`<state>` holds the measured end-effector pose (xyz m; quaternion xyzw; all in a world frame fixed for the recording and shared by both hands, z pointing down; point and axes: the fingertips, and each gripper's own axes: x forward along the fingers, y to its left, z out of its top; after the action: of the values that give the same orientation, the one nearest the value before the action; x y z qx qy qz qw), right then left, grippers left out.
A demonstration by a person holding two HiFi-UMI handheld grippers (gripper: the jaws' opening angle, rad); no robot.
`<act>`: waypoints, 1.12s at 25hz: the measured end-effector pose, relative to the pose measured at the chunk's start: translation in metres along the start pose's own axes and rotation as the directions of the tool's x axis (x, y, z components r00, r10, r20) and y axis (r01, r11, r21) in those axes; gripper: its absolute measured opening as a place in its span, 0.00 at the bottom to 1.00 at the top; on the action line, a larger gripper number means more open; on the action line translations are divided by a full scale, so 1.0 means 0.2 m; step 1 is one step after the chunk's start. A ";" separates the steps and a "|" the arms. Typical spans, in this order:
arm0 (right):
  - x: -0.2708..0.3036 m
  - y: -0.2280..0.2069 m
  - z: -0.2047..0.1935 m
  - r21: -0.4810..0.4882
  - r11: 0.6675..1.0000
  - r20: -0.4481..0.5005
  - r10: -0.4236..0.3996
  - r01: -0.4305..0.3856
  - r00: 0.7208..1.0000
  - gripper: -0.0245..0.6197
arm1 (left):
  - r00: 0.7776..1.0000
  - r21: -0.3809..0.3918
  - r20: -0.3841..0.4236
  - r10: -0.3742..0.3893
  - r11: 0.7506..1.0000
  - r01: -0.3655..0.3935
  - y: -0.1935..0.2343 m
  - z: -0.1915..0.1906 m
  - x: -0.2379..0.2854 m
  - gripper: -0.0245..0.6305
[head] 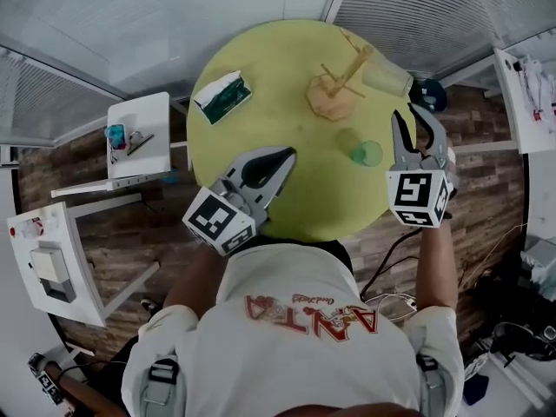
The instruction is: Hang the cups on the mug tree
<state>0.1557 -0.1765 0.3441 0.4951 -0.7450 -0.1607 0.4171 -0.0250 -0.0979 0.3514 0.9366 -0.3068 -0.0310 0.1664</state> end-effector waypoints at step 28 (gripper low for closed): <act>-0.36 0.14 -0.17 0.683 0.695 0.375 -0.072 -0.224 0.924 0.04 | 1.000 0.119 0.021 0.016 0.993 -0.018 -0.20 0.17 0.18 0.05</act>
<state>0.1782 -0.0951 0.3494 0.5460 -0.8336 0.0679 0.0485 0.0209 -0.0990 0.3077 0.9418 -0.3177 -0.0205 0.1077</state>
